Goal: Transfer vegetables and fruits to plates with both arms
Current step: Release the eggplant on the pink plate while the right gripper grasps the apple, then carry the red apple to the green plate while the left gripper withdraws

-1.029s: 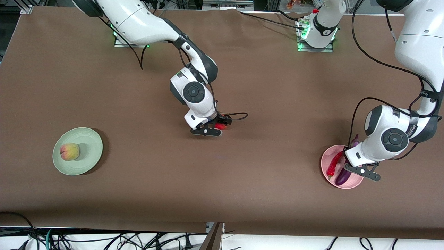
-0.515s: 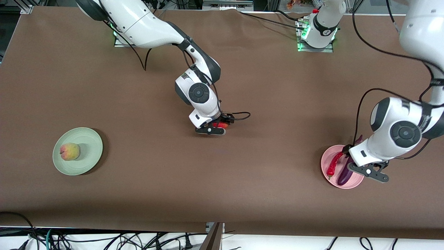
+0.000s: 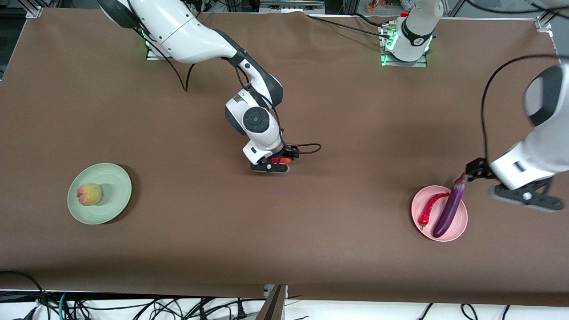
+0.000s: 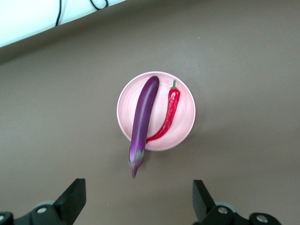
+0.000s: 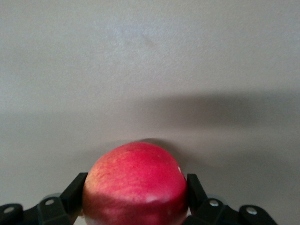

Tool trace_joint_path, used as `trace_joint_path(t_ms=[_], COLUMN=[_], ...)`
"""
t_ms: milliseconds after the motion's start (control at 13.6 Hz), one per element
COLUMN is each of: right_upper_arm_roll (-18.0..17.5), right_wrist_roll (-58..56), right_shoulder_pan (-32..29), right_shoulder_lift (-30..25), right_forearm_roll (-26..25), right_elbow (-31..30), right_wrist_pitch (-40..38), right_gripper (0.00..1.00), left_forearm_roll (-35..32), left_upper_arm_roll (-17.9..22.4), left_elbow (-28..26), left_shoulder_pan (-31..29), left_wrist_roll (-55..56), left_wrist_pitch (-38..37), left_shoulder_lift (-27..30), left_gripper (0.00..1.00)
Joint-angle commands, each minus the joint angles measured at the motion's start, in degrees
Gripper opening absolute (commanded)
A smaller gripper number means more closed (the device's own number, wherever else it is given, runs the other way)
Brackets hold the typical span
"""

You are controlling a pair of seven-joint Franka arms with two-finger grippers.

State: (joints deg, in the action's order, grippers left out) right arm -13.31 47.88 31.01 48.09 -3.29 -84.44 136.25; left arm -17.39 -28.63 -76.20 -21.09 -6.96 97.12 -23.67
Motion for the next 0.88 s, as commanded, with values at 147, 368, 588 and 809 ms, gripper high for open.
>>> trace_joint_path(t_ms=[147,368,588,809], right_upper_arm_roll=[1.09,1.09,1.18,1.27], right_wrist_roll=[-8.89,-25.94,-43.34,-59.52], right_shoulder_pan=[-7.51,-16.21,-25.97,-34.94], right_shoulder_lift=[-4.66,-6.69,-8.53,-9.16], right_forearm_roll=[-0.67,-0.49,-0.49,-0.93], right_elbow=[0.76,2.7,2.7,2.61], right_wrist_pitch=[-7.18,-17.66,-23.64,-28.74], right_gripper=[0.3,0.3,0.3,0.3], left_forearm_roll=[8.59,17.63,18.45,17.83], left_upper_arm_roll=[4.17,24.6,31.09,31.89], left_elbow=[3.78,-0.42,-9.71,-17.47], left_shoulder_pan=[2.52,17.34,23.45,24.69], left_wrist_roll=[0.1,0.63,1.67,4.5], left_wrist_pitch=[-4.93,-6.07,-5.28,-3.97], left_shoulder_lift=[3.26,9.77,16.53,22.43], left_gripper=[1.0,1.0,1.0,1.0])
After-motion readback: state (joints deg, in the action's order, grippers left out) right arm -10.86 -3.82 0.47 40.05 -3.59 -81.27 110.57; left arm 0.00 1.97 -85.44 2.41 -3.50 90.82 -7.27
